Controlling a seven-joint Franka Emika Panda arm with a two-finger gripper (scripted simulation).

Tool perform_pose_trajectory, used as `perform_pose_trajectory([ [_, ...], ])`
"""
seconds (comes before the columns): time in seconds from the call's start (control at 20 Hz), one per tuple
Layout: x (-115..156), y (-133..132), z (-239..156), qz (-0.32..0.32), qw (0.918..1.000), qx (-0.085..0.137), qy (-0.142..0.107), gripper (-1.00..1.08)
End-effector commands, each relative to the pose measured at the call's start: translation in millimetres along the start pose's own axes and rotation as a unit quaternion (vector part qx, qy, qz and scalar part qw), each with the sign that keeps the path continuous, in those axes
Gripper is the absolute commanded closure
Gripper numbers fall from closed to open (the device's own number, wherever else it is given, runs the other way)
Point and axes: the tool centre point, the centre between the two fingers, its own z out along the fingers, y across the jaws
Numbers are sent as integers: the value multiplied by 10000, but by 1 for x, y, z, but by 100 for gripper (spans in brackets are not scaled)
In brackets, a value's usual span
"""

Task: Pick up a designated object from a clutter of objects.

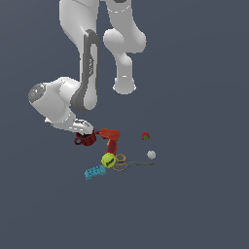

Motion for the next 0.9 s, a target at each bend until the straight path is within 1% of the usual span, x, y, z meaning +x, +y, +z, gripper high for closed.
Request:
perform_pose_trajectory([
  [0.0, -2, -1, -7, -2, 10000, -2, 16, 108],
  [0.4, -20, -9, -47, -1, 10000, 0, 16, 108],
  [0.85, -57, -24, -126, 5, 10000, -4, 12, 108],
])
